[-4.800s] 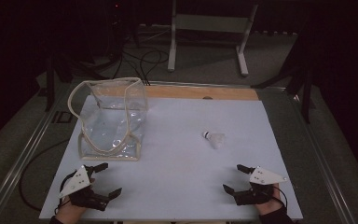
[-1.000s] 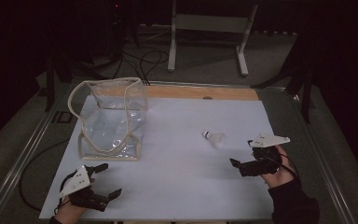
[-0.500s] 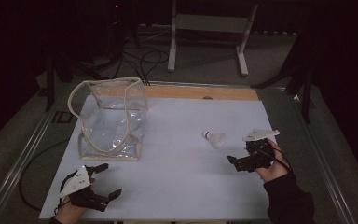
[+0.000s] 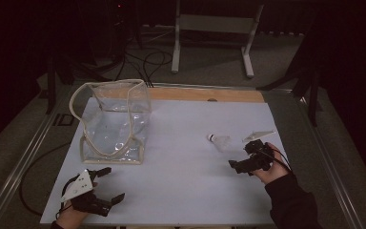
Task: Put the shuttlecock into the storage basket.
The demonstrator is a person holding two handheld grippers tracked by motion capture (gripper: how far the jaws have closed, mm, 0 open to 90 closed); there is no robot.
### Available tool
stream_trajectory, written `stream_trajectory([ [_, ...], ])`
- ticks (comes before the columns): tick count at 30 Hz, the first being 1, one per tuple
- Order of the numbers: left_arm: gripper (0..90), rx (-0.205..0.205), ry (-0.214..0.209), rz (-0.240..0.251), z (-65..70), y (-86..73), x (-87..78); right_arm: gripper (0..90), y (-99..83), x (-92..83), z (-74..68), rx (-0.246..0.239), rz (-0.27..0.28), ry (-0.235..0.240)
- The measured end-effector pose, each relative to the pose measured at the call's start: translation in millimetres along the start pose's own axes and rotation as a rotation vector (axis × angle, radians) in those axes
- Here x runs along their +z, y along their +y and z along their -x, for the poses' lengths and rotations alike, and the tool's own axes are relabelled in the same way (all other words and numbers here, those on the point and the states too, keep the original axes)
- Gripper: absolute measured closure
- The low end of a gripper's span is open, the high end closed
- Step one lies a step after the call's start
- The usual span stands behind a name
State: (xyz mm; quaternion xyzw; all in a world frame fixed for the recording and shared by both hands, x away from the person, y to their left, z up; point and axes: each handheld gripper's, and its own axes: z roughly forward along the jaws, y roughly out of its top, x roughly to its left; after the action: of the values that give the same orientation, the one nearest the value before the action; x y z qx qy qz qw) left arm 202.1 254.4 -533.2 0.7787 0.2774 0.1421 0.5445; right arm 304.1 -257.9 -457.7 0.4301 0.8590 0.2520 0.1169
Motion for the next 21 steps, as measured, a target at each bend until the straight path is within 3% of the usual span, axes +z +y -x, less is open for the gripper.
stream_trajectory([
  [10,0.5,-0.003,-0.002,0.003,-0.2,-0.1,0.0,7.4,3.4,21.3,2.9,0.045,-0.122,0.025],
  [21,0.5,-0.003,-0.004,0.002,-0.3,-0.2,0.2,7.4,10.0,37.9,5.1,0.069,-0.204,0.025],
])
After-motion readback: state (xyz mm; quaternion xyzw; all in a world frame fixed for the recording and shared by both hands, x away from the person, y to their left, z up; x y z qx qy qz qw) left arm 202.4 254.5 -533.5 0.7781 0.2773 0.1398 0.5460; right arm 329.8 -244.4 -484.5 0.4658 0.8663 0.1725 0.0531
